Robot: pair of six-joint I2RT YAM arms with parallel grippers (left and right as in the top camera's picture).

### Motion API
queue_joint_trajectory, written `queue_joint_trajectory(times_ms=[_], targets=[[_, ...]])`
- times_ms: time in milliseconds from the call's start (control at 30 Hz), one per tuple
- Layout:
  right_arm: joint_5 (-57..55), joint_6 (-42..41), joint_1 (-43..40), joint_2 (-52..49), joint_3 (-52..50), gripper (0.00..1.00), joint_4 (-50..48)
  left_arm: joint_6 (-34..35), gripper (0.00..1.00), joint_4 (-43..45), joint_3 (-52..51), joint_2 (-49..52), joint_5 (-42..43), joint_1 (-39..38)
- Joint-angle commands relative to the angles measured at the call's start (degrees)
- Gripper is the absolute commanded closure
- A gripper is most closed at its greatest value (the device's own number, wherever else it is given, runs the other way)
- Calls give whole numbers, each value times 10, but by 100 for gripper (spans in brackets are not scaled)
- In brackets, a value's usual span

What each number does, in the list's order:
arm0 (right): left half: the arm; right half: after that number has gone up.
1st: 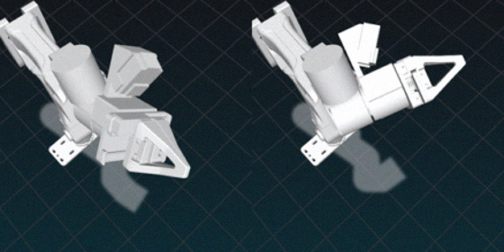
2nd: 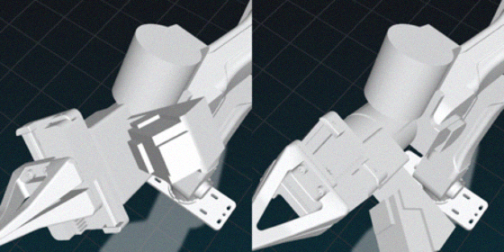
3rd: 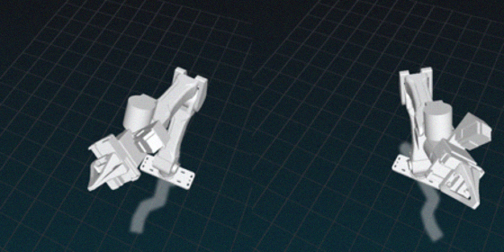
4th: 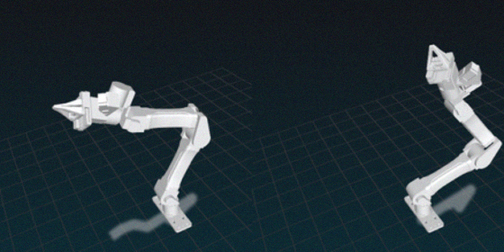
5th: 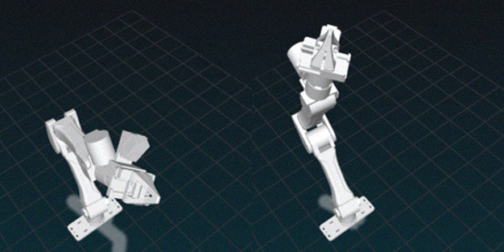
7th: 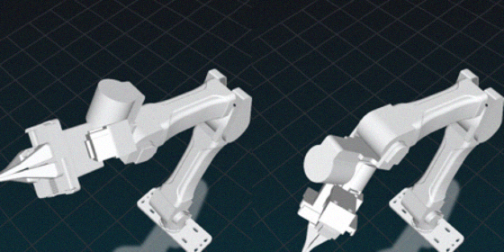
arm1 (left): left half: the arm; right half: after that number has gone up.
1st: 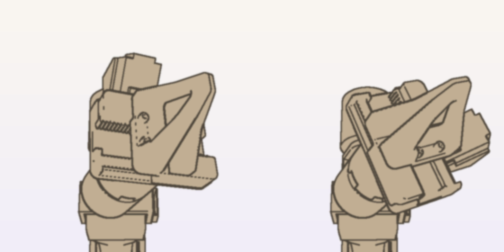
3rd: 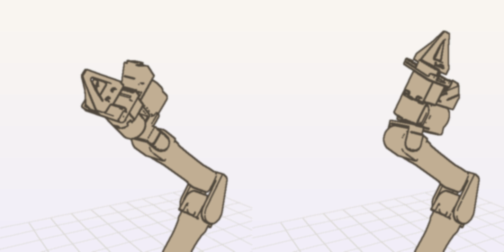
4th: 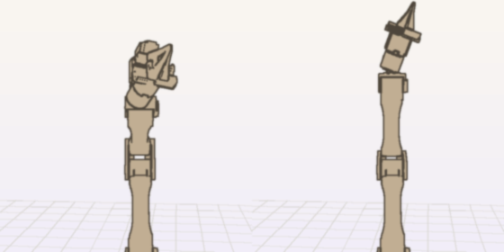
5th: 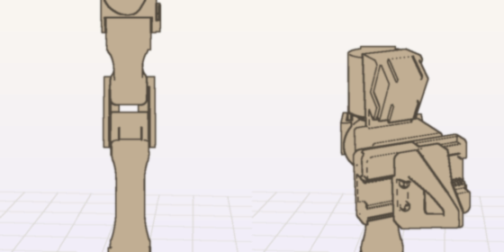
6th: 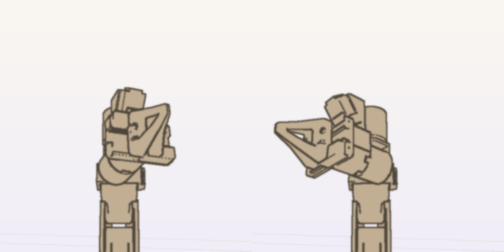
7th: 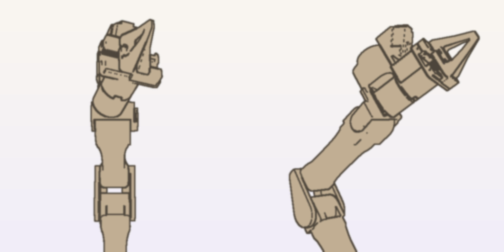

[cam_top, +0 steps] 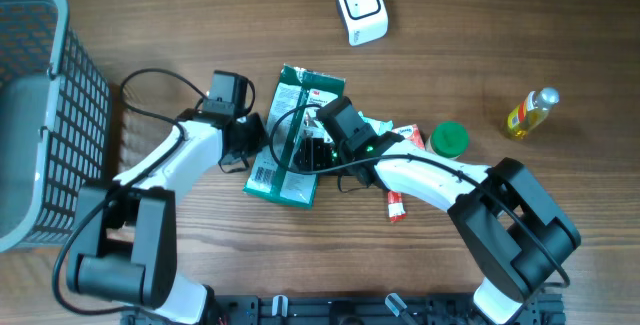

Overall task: Scan the item barcode
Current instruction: 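Lift the green glove packet with right gripper toward the scanner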

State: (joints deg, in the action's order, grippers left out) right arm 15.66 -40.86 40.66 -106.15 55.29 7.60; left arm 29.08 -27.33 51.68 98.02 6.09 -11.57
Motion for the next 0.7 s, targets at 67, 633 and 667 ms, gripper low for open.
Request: queue_joint_trajectory(times_ms=[67, 633, 667], targets=[[9, 3, 1, -37, -14, 35, 12, 15, 96, 15, -11, 33, 7, -22], [10, -98, 1, -44, -14, 39, -7, 14, 96, 14, -11, 33, 4, -22], [10, -103, 2, -47, -14, 39, -14, 14, 96, 14, -11, 33, 4, -22]])
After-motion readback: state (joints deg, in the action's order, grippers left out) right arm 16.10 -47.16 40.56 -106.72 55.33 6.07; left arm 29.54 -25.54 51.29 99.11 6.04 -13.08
